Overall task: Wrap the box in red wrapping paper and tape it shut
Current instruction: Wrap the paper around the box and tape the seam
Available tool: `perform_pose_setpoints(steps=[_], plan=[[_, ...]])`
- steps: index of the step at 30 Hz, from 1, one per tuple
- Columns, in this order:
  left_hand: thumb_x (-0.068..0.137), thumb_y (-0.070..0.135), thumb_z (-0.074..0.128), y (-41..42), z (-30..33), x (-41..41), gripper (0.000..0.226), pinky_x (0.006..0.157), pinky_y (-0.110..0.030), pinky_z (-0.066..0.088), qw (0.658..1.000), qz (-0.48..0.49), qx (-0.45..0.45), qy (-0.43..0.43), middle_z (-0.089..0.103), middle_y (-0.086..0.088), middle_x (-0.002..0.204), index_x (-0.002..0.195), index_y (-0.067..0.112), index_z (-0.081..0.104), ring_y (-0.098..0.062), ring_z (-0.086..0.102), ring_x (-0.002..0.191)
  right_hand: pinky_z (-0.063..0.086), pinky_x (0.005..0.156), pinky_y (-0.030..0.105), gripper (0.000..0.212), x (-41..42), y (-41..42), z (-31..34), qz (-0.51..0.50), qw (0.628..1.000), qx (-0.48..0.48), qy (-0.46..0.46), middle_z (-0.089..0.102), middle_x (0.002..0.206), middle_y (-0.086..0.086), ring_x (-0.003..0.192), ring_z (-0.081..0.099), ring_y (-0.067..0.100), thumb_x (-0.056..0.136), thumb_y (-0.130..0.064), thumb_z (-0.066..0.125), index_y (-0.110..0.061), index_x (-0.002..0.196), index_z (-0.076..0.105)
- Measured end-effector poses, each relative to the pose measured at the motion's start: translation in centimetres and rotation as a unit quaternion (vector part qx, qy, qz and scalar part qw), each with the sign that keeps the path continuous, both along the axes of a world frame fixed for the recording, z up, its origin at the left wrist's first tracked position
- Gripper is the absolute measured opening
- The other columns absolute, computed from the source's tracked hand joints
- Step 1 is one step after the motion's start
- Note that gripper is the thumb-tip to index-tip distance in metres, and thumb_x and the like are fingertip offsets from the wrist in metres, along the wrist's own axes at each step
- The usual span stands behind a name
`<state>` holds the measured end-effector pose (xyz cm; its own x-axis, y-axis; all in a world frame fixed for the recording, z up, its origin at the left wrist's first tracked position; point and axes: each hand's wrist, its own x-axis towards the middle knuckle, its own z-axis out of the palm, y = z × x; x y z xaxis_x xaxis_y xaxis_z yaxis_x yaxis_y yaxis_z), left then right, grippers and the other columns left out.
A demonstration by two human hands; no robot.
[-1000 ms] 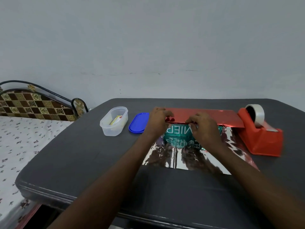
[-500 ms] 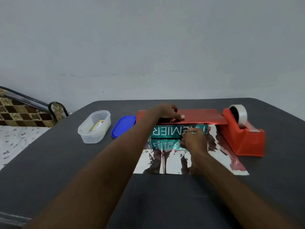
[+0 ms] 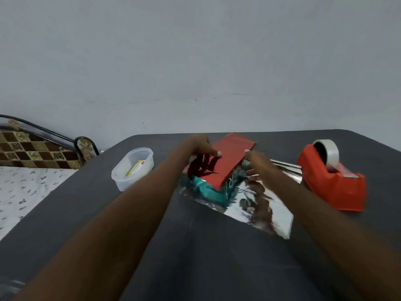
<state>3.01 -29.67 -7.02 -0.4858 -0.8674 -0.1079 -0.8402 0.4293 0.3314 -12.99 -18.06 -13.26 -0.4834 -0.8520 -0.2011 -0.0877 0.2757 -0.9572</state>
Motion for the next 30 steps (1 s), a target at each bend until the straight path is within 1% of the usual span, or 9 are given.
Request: perform_pose_setpoints(steps=[4,6,8,11,13,15,18,23,30], plan=[[0.091,0.024,0.069,1.9,0.0,1.6,0.03,0.054,-0.022,0.053,0.994,0.032,0.099,0.025,0.066,-0.015,0.079,0.079,-0.002,0.061,-0.013,0.062,0.051,0.049,0.07,0.032,0.03,-2.2,-1.8,2.4,0.123,0.985,0.104,0.061,0.059,0.085,0.012,0.072,0.058,0.025,0.099,-0.035,0.05,-0.007,0.092,0.058],[0.093,0.013,0.066,3.3,0.1,2.1,0.024,0.063,-0.025,0.057,0.987,0.023,0.148,0.061,0.066,-0.016,0.075,0.074,0.0,0.058,-0.016,0.064,0.056,0.049,0.072,0.034,0.023,-2.6,-2.4,3.6,0.157,0.971,0.147,0.101,0.059,0.082,0.011,0.074,0.059,0.025,0.099,-0.026,0.05,-0.008,0.086,0.057],[0.094,0.019,0.066,4.0,0.6,2.4,0.025,0.076,-0.031,0.059,0.987,0.021,0.152,0.057,0.073,-0.019,0.083,0.083,-0.003,0.065,-0.021,0.068,0.067,0.049,0.074,0.036,0.02,-2.8,-2.7,4.3,0.187,0.959,0.17,0.128,0.058,0.089,0.011,0.078,0.058,0.025,0.102,-0.022,0.047,-0.008,0.094,0.059],[0.098,0.033,0.058,4.5,2.2,2.5,0.035,0.056,-0.02,0.053,0.991,0.012,0.13,-0.011,0.072,-0.006,0.069,0.082,0.004,0.068,-0.012,0.065,0.053,0.048,0.075,0.036,0.019,-2.8,-2.9,4.4,0.221,0.948,0.179,0.143,0.057,0.096,0.012,0.081,0.056,0.026,0.101,-0.021,0.049,-0.009,0.101,0.062],[0.097,0.037,0.058,4.2,2.8,2.2,0.035,0.058,-0.022,0.049,0.998,-0.007,0.032,-0.047,0.069,-0.001,0.068,0.078,0.01,0.069,-0.012,0.061,0.055,0.046,0.069,0.033,0.019,-2.8,-2.9,4.2,0.242,0.943,0.175,0.145,0.059,0.088,0.011,0.074,0.056,0.024,0.099,-0.018,0.049,-0.009,0.09,0.064],[0.093,0.039,0.061,3.8,2.3,1.7,0.032,0.074,-0.027,0.05,0.994,-0.053,-0.09,-0.037,0.074,-0.005,0.088,0.091,0.01,0.074,-0.018,0.066,0.076,0.046,0.066,0.032,0.023,-2.9,-2.8,4.2,0.265,0.936,0.173,0.154,0.062,0.08,0.01,0.068,0.056,0.023,0.097,-0.014,0.048,-0.009,0.081,0.063],[0.098,0.034,0.055,4.2,0.0,0.4,0.036,0.088,-0.03,0.045,0.987,-0.12,-0.104,-0.01,0.068,-0.012,0.118,0.119,0.007,0.066,-0.028,0.061,0.109,0.048,0.065,0.03,0.019,-2.5,-2.6,4.3,0.281,0.929,0.174,0.168,0.065,0.076,0.01,0.068,0.058,0.024,0.095,-0.01,0.048,-0.006,0.086,0.064],[0.098,0.044,0.052,4.2,-3.1,0.3,0.05,0.067,-0.028,0.037,0.996,-0.078,-0.034,0.024,0.067,-0.023,0.092,0.089,-0.002,0.068,-0.025,0.053,0.073,0.042,0.06,0.029,0.021,-1.6,-2.0,4.4,0.292,0.916,0.194,0.195,0.061,0.069,0.009,0.059,0.054,0.021,0.093,-0.013,0.049,-0.008,0.077,0.062],[0.093,0.06,0.05,4.3,-3.9,2.2,0.062,0.068,-0.029,0.044,0.997,-0.054,0.0,0.06,0.067,-0.01,0.079,0.081,0.002,0.071,-0.024,0.06,0.073,0.039,0.064,0.029,0.019,-0.8,-0.2,5.2,0.292,0.888,0.154,0.32,0.059,0.082,0.005,0.072,0.052,0.019,0.097,-0.018,0.052,-0.01,0.085,0.063]])
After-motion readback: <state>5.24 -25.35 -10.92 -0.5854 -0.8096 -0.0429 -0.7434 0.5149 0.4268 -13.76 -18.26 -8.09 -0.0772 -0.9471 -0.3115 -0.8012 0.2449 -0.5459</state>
